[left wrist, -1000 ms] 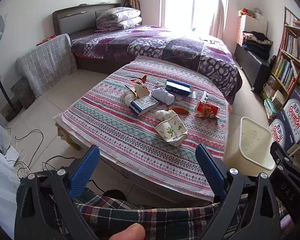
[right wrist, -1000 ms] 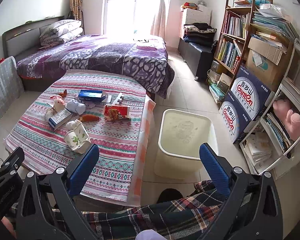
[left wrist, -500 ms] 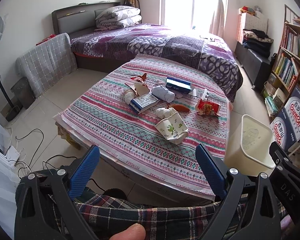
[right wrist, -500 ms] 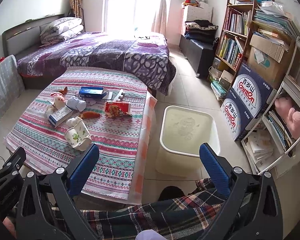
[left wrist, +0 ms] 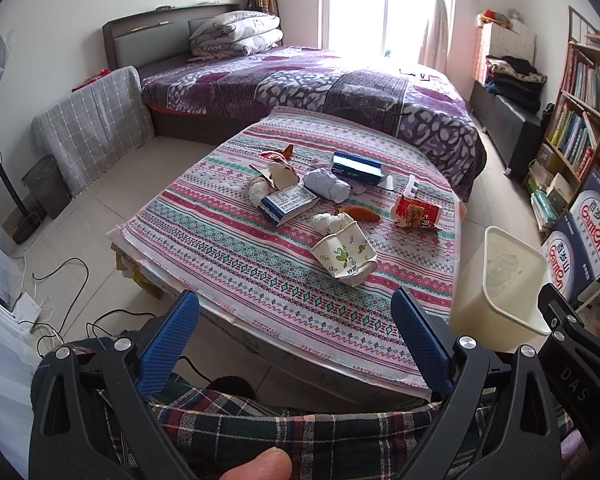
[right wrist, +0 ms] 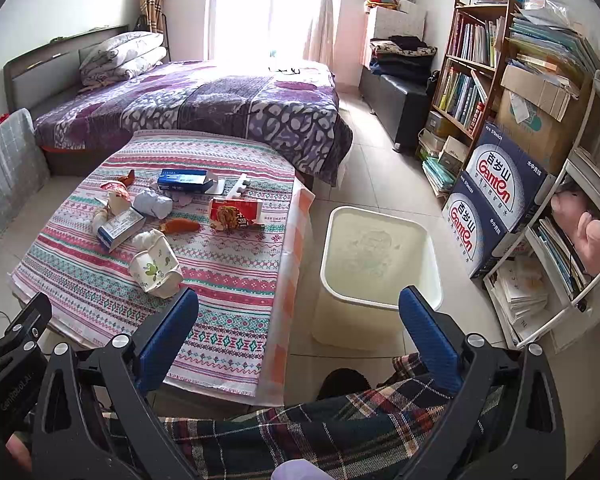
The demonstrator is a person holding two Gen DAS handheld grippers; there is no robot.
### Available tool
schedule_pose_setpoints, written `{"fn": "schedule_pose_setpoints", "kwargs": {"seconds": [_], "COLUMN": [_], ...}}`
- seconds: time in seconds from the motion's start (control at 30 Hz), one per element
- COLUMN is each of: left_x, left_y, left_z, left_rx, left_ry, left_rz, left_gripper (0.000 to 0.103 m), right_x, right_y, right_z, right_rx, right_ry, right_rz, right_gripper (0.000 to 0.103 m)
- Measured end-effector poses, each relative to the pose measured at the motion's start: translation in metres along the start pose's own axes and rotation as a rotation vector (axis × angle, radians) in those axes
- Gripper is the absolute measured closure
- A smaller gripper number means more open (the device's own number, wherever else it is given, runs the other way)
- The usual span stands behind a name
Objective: Collect trash
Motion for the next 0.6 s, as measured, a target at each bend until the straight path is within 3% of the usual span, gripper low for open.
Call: {"fn": "schedule_pose_setpoints", "kwargs": {"seconds": [0.6], "left_x": [-0.0009], "left_y": [0.0009], "left_z": [-0.0008], "left_rx": [0.001], "left_ry": [0.001], "left_rz": [-0.002], "left_gripper": [0.009], "right_x": [0.0001], "right_y": [-0.0004], "right_z": [0.0000], "right_rx": [0.000], "right_ry": [0.001], "right_rz": [0.001], "right_gripper": [0.007]}}
Point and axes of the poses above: each gripper's, at about its wrist camera, not at the fingertips, and z roughly against the way its jaws point, y to its left, x to its top, the point moved 4 cm from there along -z, roughly the way its jaws point, and after that the axes turned 8 degrees about -y, right-handed, at the moved point
